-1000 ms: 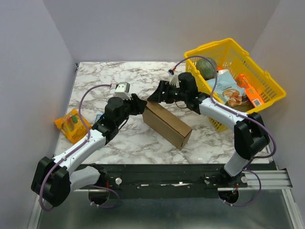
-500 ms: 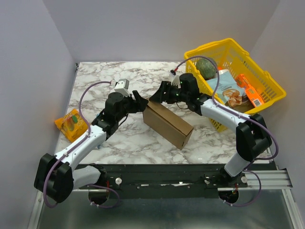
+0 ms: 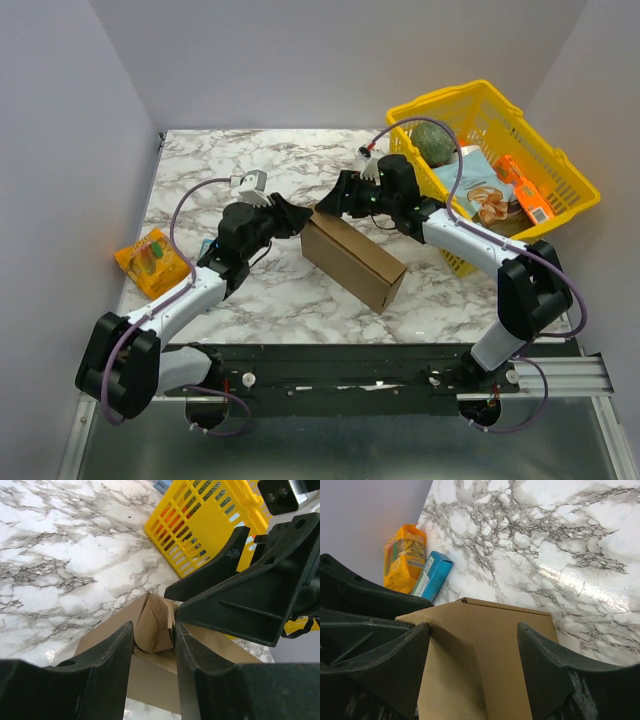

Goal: Fold the paper box

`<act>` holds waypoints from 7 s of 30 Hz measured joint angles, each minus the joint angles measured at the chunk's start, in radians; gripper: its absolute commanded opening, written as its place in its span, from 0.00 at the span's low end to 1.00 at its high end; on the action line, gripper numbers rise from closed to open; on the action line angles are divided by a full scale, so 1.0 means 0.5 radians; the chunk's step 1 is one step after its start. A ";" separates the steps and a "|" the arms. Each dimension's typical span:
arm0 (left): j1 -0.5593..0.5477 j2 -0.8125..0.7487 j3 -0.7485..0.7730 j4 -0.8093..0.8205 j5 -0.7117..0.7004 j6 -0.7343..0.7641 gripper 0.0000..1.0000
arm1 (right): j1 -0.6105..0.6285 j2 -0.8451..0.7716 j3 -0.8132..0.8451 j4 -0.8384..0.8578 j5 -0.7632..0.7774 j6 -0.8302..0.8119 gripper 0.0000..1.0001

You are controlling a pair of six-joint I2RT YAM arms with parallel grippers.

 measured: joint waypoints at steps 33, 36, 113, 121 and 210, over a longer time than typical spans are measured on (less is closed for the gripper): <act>-0.117 0.063 -0.212 0.410 -0.411 -0.088 0.15 | 0.105 0.230 0.481 -0.410 0.101 -0.362 0.46; -0.124 0.072 -0.224 0.446 -0.430 -0.087 0.15 | 0.114 0.240 0.504 -0.442 0.124 -0.405 0.47; -0.314 0.533 -0.222 1.033 -0.398 -0.331 0.32 | 0.311 -1.917 -0.800 -1.461 1.120 -0.124 0.70; -0.314 0.533 -0.222 1.033 -0.398 -0.330 0.32 | 0.311 -2.136 -0.885 -1.531 1.001 0.001 0.70; 0.217 -0.757 0.192 -1.100 -0.237 0.607 0.99 | -0.298 -1.629 -0.624 -0.544 0.609 -0.593 1.00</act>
